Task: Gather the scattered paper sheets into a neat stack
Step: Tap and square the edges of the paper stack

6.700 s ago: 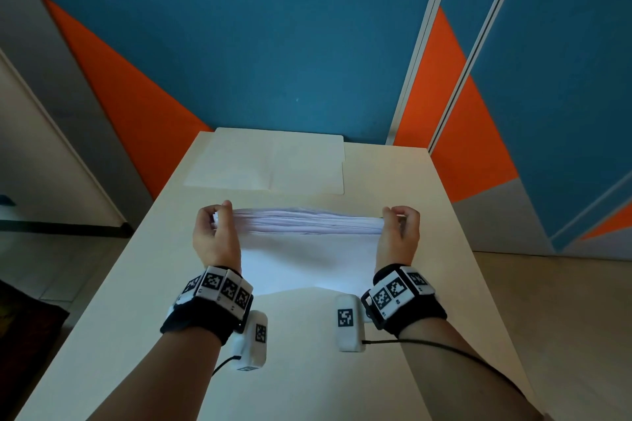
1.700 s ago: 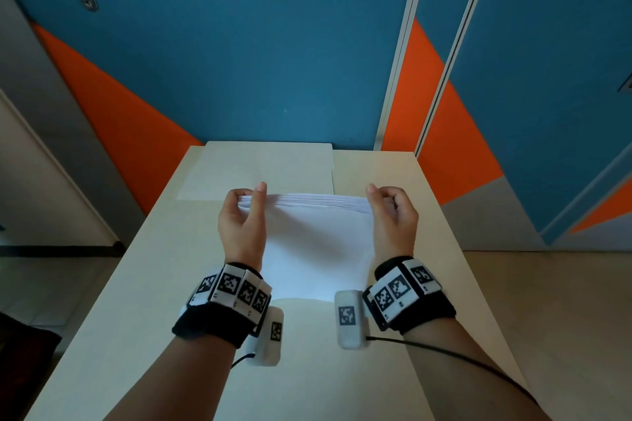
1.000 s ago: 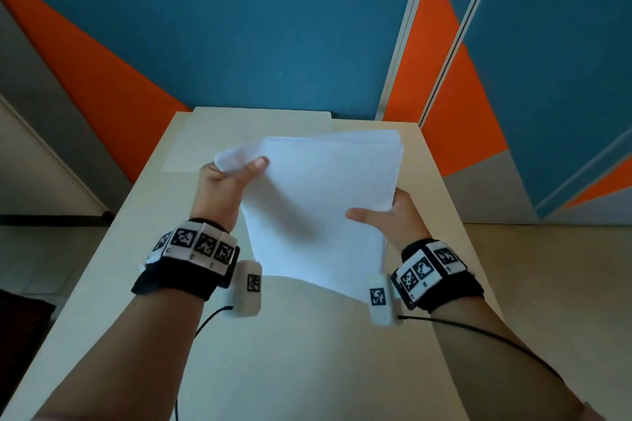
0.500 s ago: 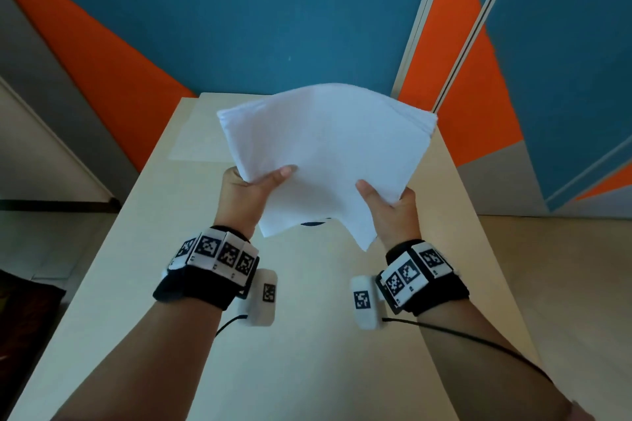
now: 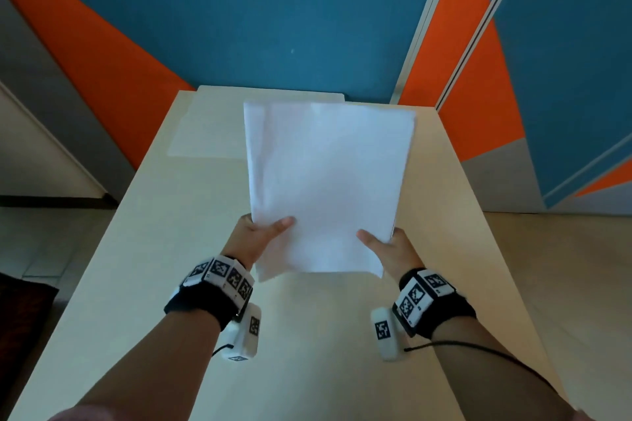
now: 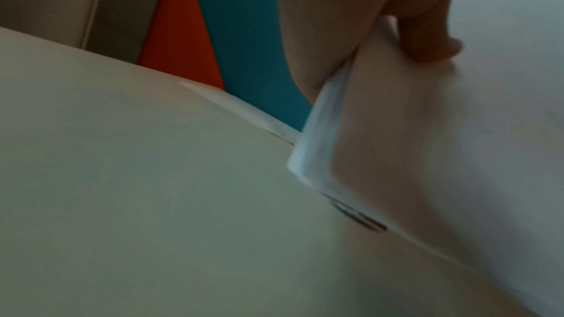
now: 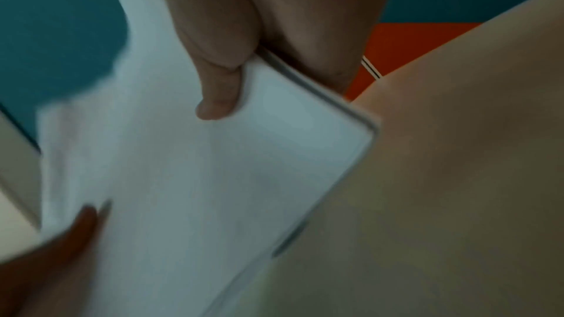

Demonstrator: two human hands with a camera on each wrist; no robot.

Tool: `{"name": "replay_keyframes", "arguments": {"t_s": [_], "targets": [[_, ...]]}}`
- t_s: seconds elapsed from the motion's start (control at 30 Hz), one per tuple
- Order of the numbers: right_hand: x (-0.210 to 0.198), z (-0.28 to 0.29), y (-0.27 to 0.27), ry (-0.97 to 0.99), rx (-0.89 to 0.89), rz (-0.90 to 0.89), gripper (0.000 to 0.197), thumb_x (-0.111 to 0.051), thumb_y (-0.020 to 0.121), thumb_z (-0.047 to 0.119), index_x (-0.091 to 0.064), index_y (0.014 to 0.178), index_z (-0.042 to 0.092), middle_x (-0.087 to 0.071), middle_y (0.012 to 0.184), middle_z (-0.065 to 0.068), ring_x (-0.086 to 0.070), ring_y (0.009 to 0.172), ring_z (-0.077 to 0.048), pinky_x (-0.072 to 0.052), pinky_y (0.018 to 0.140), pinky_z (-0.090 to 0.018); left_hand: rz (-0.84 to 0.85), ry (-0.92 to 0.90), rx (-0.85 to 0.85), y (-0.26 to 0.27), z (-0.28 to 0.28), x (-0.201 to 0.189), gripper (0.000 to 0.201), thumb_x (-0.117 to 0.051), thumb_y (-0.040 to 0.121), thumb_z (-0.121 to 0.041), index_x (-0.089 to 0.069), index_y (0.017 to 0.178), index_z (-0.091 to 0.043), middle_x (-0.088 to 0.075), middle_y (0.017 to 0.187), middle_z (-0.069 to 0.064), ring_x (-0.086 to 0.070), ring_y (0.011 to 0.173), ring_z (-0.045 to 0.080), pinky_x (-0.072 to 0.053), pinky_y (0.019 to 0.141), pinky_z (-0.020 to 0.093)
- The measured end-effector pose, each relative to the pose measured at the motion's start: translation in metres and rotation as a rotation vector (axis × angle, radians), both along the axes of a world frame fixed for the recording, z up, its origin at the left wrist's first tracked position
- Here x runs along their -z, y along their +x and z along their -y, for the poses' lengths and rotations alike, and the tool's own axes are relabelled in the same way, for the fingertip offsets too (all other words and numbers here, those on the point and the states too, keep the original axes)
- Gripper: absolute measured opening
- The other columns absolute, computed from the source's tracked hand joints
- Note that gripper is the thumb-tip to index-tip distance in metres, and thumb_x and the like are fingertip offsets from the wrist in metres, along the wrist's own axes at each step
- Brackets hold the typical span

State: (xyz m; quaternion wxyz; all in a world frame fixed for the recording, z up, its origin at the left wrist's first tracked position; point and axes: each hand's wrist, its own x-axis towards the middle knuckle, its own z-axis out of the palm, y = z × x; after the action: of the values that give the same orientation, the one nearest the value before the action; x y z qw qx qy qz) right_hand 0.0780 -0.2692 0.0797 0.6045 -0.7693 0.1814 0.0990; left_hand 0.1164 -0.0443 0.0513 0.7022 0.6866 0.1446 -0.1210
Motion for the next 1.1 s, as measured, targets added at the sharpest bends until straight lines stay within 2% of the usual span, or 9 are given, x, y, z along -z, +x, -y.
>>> {"name": "replay_keyframes", "arguments": {"t_s": [0.1, 0.2, 0.3, 0.4, 0.6, 0.7, 0.83, 1.0, 1.1], "targets": [[-0.011, -0.002, 0.002, 0.011, -0.029, 0.037, 0.01, -0.061, 0.087, 0.029, -0.06, 0.094, 0.021, -0.065, 0.093, 0.009, -0.061, 0.091, -0.008, -0.043, 0.095, -0.028, 0.005, -0.15, 0.106, 0.001, -0.016, -0.009, 0.079, -0.091, 0.028, -0.049, -0.072, 0.096, -0.014, -0.078, 0.094, 0.003, -0.074, 0.087, 0.02, -0.057, 0.079, 0.036], [-0.017, -0.013, 0.0, 0.003, -0.09, 0.054, 0.004, -0.057, 0.09, 0.027, -0.06, 0.09, 0.023, -0.062, 0.088, 0.015, -0.06, 0.086, -0.006, -0.043, 0.094, -0.028, 0.001, -0.188, 0.158, -0.005, -0.028, -0.013, 0.081, -0.089, 0.025, -0.054, -0.071, 0.094, -0.015, -0.078, 0.089, -0.001, -0.075, 0.082, 0.014, -0.06, 0.071, 0.028], [-0.02, -0.022, -0.003, 0.006, -0.118, 0.073, 0.015, -0.057, 0.09, 0.026, -0.059, 0.104, 0.019, -0.064, 0.095, 0.012, -0.061, 0.097, -0.013, -0.044, 0.098, -0.031, -0.02, -0.096, 0.132, -0.006, -0.035, -0.011, 0.06, -0.085, 0.04, -0.045, -0.071, 0.087, -0.011, -0.078, 0.077, -0.001, -0.073, 0.083, 0.023, -0.059, 0.073, 0.031], [-0.02, -0.025, -0.006, 0.077, -0.125, 0.043, 0.024, -0.057, 0.09, 0.025, -0.055, 0.114, 0.02, -0.064, 0.103, 0.014, -0.06, 0.099, -0.006, -0.042, 0.1, -0.03, -0.07, -0.051, 0.048, -0.003, -0.039, -0.01, 0.037, -0.071, 0.06, -0.036, -0.07, 0.084, -0.007, -0.076, 0.072, 0.002, -0.068, 0.086, 0.032, -0.054, 0.086, 0.045], [-0.018, -0.018, 0.003, 0.061, -0.125, -0.012, 0.039, -0.048, 0.096, 0.018, -0.045, 0.134, 0.014, -0.054, 0.12, 0.007, -0.048, 0.115, -0.012, -0.032, 0.097, -0.026, -0.112, -0.029, 0.068, 0.007, -0.031, -0.02, 0.066, -0.076, 0.055, -0.037, -0.064, 0.107, 0.002, -0.071, 0.099, 0.017, -0.067, 0.099, 0.037, -0.051, 0.094, 0.051], [-0.015, -0.009, 0.019, 0.048, -0.107, -0.02, 0.038, -0.049, 0.096, 0.016, -0.047, 0.133, 0.01, -0.056, 0.122, 0.003, -0.049, 0.11, -0.013, -0.033, 0.095, -0.026, -0.144, -0.055, 0.109, 0.021, -0.026, -0.021, 0.073, -0.08, 0.049, -0.037, -0.063, 0.107, 0.003, -0.069, 0.106, 0.018, -0.064, 0.101, 0.034, -0.052, 0.09, 0.043], [-0.009, 0.009, 0.048, 0.08, -0.074, -0.052, 0.035, -0.049, 0.095, 0.013, -0.051, 0.13, 0.007, -0.059, 0.125, -0.006, -0.054, 0.107, -0.019, -0.04, 0.091, -0.027, -0.2, 0.131, 0.079, 0.062, -0.03, -0.02, 0.05, -0.059, 0.085, -0.047, -0.056, 0.117, -0.008, -0.061, 0.108, 0.006, -0.058, 0.091, 0.022, -0.046, 0.079, 0.032], [0.001, 0.034, 0.087, 0.197, 0.002, -0.091, 0.025, -0.05, 0.095, 0.015, -0.055, 0.119, 0.013, -0.065, 0.111, -0.006, -0.061, 0.09, -0.016, -0.047, 0.076, -0.029, -0.243, 0.366, -0.085, 0.13, -0.064, -0.002, 0.026, -0.054, 0.092, -0.032, -0.053, 0.103, -0.008, -0.052, 0.103, 0.009, -0.051, 0.093, 0.024, -0.043, 0.083, 0.036], [0.01, 0.046, 0.108, 0.272, 0.025, -0.113, 0.016, -0.049, 0.094, 0.014, -0.056, 0.109, 0.013, -0.066, 0.097, -0.002, -0.062, 0.088, -0.021, -0.049, 0.078, -0.035, -0.291, 0.508, -0.095, 0.165, -0.083, 0.014, 0.022, -0.056, 0.091, -0.03, -0.055, 0.09, -0.008, -0.052, 0.105, 0.013, -0.056, 0.101, 0.03, -0.046, 0.1, 0.043]]}}
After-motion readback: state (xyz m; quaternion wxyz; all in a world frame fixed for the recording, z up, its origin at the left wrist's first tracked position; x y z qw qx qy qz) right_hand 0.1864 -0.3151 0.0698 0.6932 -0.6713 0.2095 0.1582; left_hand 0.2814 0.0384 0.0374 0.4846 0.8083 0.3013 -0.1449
